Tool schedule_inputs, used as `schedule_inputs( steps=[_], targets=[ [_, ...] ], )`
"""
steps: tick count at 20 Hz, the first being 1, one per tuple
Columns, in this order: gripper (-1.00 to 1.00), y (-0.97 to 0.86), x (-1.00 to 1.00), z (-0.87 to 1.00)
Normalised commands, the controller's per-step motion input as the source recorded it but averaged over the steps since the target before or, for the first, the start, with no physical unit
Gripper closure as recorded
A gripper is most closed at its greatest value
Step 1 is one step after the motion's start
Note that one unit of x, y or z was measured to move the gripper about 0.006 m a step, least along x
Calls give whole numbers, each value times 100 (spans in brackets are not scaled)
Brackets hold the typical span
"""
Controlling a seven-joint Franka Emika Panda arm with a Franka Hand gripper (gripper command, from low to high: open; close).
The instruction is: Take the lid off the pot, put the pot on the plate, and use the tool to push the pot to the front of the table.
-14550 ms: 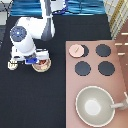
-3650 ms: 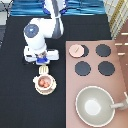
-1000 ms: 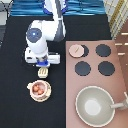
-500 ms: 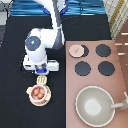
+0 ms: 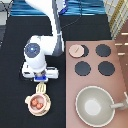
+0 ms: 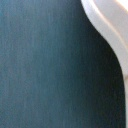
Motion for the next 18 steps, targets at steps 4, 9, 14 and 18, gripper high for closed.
schedule_inputs(
  steps=[4, 9, 14, 18],
  targets=[
    [100, 0, 100, 43],
    [100, 0, 100, 45],
    [100, 0, 100, 46],
    [100, 0, 100, 46]
  ],
)
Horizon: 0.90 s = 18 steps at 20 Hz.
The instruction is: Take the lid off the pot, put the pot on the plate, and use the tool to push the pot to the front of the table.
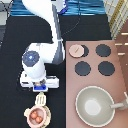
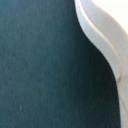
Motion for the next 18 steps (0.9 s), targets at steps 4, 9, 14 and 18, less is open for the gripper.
schedule_inputs(
  steps=[4, 9, 14, 18],
  targets=[
    [100, -11, 59, 78],
    [100, -21, -89, 94],
    [100, -31, -81, 79],
    [100, -32, -86, 63]
  ],
)
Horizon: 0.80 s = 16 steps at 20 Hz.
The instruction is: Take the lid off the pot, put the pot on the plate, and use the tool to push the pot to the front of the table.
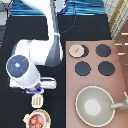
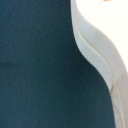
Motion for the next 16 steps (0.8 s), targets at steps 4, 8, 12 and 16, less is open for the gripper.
schedule_inputs(
  steps=[4, 8, 12, 16],
  targets=[
    [100, -14, -100, 1],
    [100, -3, -100, -31],
    [100, 0, -100, -65],
    [100, 0, -100, -68]
  ],
)
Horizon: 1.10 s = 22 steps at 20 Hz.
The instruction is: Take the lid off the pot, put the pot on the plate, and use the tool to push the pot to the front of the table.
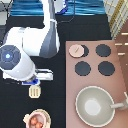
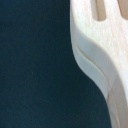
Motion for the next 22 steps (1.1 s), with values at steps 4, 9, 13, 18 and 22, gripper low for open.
schedule_inputs(
  steps=[4, 9, 13, 18, 22],
  targets=[
    [100, 6, -100, -30],
    [100, 8, -100, -26],
    [100, 7, -100, -30],
    [100, 11, -100, -29],
    [100, 7, -100, -36]
  ],
)
